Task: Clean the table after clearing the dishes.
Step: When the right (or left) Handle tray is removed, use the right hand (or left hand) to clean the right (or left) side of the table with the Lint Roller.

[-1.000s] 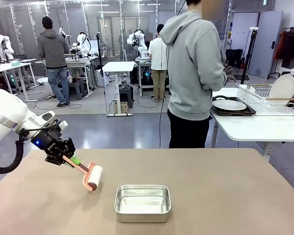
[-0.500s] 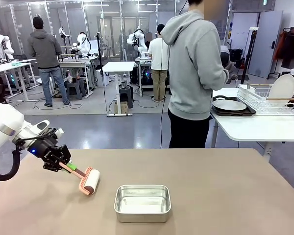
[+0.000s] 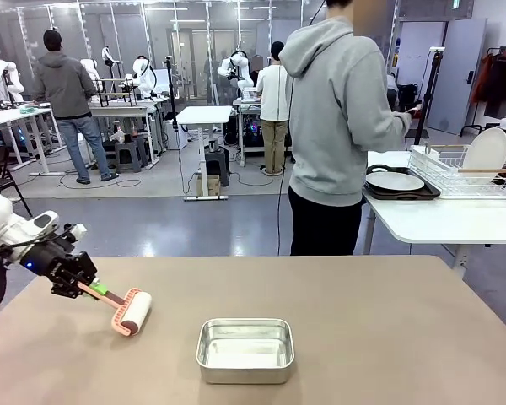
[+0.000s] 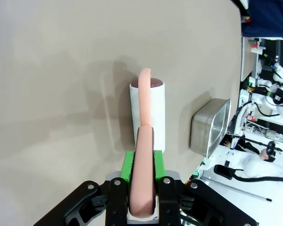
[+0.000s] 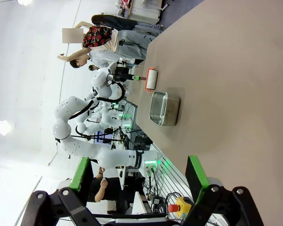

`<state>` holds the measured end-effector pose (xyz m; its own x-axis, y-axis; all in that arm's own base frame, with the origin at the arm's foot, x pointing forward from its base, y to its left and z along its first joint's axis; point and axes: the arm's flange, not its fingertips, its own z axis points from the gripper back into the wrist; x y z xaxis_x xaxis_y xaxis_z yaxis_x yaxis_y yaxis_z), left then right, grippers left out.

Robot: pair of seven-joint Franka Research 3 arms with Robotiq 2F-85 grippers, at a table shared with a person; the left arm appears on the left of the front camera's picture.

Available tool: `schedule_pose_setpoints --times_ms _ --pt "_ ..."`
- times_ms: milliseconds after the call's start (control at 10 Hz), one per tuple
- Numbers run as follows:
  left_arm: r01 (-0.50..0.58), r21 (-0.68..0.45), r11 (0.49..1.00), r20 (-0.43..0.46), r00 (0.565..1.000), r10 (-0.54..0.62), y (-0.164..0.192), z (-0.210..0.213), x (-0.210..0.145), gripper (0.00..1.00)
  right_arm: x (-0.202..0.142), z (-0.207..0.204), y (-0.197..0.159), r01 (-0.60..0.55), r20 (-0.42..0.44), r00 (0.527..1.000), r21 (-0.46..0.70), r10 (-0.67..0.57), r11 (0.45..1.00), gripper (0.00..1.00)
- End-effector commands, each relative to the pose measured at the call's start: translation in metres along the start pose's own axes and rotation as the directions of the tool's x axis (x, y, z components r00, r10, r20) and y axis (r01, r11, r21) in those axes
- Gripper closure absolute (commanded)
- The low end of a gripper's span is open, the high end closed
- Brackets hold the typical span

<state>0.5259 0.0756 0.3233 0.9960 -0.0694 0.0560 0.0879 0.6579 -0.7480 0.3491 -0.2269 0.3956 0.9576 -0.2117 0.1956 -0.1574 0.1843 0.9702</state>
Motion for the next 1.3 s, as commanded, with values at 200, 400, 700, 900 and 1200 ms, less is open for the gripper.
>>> schedule_pose_setpoints --times_ms 200,400,700,900,1200 --pt "0.009 0.016 1.000 -0.047 0.999 -0.009 0.057 0.039 0.002 0.79 -0.001 0.000 0.003 -0.008 0.000 1.000 0.001 0.008 1.000 0.00" --pt "0.010 0.021 1.000 -0.043 0.999 -0.009 0.074 0.066 0.000 0.79 -0.001 0.000 0.003 -0.008 0.000 1.000 0.001 0.008 1.000 0.00" --pt "-0.045 0.026 0.999 -0.024 0.999 0.046 0.103 0.097 -0.012 0.79 -0.001 0.000 0.003 -0.008 0.000 1.000 0.001 0.008 1.000 0.00" --pt "-0.090 0.081 0.993 -0.004 0.996 0.091 0.112 0.120 -0.024 0.79 -0.001 0.000 0.003 -0.008 0.000 1.000 0.001 0.008 1.000 0.00" --pt "-0.159 0.235 0.959 0.010 0.987 0.161 0.096 0.146 -0.038 0.79 -0.001 0.000 0.003 -0.008 0.000 1.000 0.001 0.008 1.000 0.00"
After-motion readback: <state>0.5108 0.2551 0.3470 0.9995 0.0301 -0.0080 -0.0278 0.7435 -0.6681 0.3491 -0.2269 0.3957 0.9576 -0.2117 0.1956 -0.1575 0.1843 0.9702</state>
